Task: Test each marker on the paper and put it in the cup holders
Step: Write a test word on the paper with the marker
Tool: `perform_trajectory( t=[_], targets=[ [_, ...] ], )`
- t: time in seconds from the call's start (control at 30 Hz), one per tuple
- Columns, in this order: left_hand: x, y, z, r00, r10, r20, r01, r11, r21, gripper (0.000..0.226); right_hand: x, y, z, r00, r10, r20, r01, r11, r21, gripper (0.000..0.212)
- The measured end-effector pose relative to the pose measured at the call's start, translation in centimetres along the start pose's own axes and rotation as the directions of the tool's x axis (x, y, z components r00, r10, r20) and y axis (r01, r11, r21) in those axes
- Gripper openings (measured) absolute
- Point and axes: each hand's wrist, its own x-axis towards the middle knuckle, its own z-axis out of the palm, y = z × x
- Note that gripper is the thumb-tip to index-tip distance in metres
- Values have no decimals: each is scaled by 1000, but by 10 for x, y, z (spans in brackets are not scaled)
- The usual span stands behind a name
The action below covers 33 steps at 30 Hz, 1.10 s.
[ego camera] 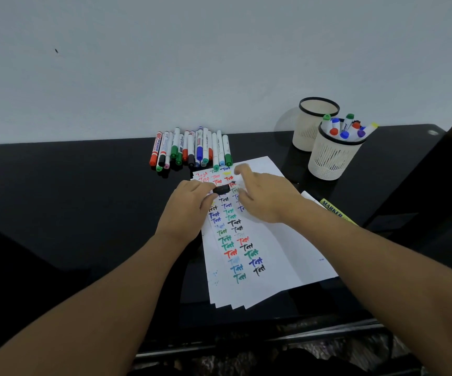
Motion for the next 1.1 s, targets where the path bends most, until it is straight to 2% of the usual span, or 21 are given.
perform_trajectory(
  t=[0.13, 0.17, 0.2, 0.27, 0.3, 0.33, 0.37, 0.43, 0.5, 0.57, 0.6, 0.63, 0.7, 0.8, 0.87, 1.0, 1.1],
  targets=[
    [1, -5, 2, 994, -100, 36, 100, 995, 17, 26, -6, 11, -3, 993, 105, -44, -94, 975, 200, 31],
    [1, -5, 3, 993, -110, 41, 109, 994, 17, 26, -8, 13, -2, 987, 150, -61, -126, 947, 295, 29],
    [1, -5, 4, 992, -118, 47, 118, 993, 15, 27, -10, 14, -1, 974, 217, -65, -167, 882, 440, 29],
    [1, -4, 4, 990, -132, 48, 131, 991, 13, 31, -15, 12, 0, 934, 358, -19, -228, 636, 737, 33],
    [1, -3, 4, 990, -134, 44, 134, 991, 8, 35, -18, 12, 1, 922, 388, 12, -228, 515, 827, 32],
    [1, -3, 3, 991, -128, 45, 128, 992, 1, 40, -22, 12, 2, 921, 387, 37, -221, 444, 869, 33],
    [1, -3, 3, 992, -111, 53, 111, 994, -8, 44, -27, 13, 4, 929, 368, 46, -215, 433, 875, 37],
    [1, -3, 3, 994, -55, 92, 57, 998, -19, 46, -36, 14, 10, 943, 332, 20, -194, 499, 845, 42],
    [1, -5, 4, 992, -3, 125, 4, 1000, -5, 43, -41, 13, 17, 937, 346, -45, -146, 507, 850, 32],
    [2, -7, 6, 991, 31, 127, -34, 999, 17, 39, -47, 7, 17, 920, 376, -109, -89, 472, 877, 13],
    [3, -7, 7, 991, 36, 130, -40, 999, 27, 37, -51, 3, 16, 913, 385, -134, -67, 465, 883, 12],
    [3, -8, 8, 990, 38, 132, -43, 998, 36, 36, -54, 0, 15, 907, 395, -145, -63, 468, 881, 22],
    [4, -9, 9, 990, 40, 134, -47, 998, 50, 35, -62, -3, 17, 897, 416, -151, -76, 482, 873, 34],
    [4, -11, 10, 990, 40, 133, -48, 998, 51, 34, -70, -4, 28, 888, 434, -154, -96, 501, 860, 19],
    [4, -12, 11, 990, 36, 135, -44, 998, 54, 34, -74, -4, 33, 887, 437, -152, -84, 475, 876, 7],
    [4, -11, 11, 992, 34, 125, -41, 998, 51, 33, -76, -4, 37, 890, 427, -158, -60, 454, 889, 7],
    [3, -11, 11, 992, 26, 126, -32, 998, 47, 34, -75, -5, 38, 903, 407, -140, -85, 487, 870, 8]
  ],
)
